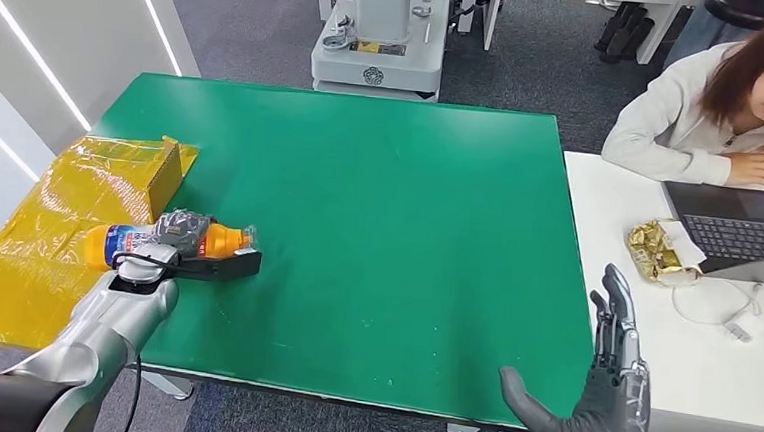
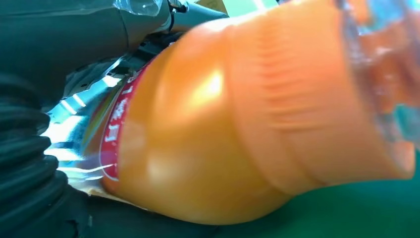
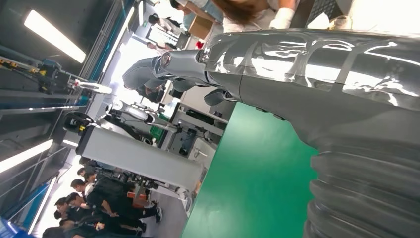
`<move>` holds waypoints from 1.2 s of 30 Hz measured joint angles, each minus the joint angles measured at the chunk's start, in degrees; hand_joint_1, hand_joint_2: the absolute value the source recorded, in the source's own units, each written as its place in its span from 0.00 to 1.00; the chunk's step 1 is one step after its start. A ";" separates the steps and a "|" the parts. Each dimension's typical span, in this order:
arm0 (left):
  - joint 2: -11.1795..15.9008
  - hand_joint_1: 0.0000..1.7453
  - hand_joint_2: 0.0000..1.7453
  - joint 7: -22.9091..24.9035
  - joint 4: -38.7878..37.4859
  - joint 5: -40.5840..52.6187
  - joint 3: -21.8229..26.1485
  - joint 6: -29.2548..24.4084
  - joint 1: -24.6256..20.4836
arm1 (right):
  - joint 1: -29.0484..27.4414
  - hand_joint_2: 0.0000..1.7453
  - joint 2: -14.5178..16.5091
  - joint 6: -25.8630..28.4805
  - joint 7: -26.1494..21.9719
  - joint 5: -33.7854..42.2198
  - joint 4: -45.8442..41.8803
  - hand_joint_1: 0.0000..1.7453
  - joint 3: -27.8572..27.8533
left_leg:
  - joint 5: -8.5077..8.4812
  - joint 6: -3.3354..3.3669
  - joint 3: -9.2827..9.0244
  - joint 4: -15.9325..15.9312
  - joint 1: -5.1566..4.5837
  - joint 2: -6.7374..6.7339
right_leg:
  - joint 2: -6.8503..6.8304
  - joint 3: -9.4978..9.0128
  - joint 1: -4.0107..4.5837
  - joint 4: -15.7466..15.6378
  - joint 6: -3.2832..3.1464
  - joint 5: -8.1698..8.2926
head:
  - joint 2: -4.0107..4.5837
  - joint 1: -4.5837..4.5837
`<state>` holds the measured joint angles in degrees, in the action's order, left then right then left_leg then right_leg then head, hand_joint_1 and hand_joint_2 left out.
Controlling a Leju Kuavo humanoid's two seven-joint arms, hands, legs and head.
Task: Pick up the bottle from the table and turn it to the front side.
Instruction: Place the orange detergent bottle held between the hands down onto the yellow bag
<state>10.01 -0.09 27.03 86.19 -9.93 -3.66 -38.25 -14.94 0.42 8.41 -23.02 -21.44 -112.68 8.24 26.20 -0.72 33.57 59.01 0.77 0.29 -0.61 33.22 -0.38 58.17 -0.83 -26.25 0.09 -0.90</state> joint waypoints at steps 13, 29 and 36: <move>-0.50 0.00 1.00 0.22 -2.22 0.08 -1.96 -9.46 -0.23 | 0.29 1.00 -0.02 0.84 0.31 0.87 0.72 0.00 0.00 | -0.05 -0.09 0.08 -0.03 0.02 -0.03 | 0.04 0.12 0.00 0.02 -0.07 0.02 | 0.00 0.00; -2.14 0.00 1.00 -8.56 -0.12 -7.64 1.97 -16.95 3.18 | 3.66 1.00 0.00 -1.41 0.21 1.11 4.06 0.00 0.00 | -0.04 -0.08 0.17 -0.04 0.00 -0.04 | 0.05 0.20 0.00 0.01 -0.05 0.01 | 0.00 0.01; -3.62 0.00 1.00 -15.17 3.30 -14.57 4.93 -19.63 5.92 | 3.91 1.00 0.00 -1.80 0.16 1.47 4.69 0.00 0.00 | 0.00 -0.06 0.40 0.00 0.00 -0.10 | 0.15 0.47 0.00 -0.02 -0.05 0.02 | 0.00 -0.01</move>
<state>6.39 -15.25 30.33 71.62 -5.01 -23.28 -32.33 -11.02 0.42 6.61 -22.86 -19.97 -107.99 8.24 26.21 -0.78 33.97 59.01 0.77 0.20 -0.46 33.69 -0.38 58.15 -0.87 -26.23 0.09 -0.91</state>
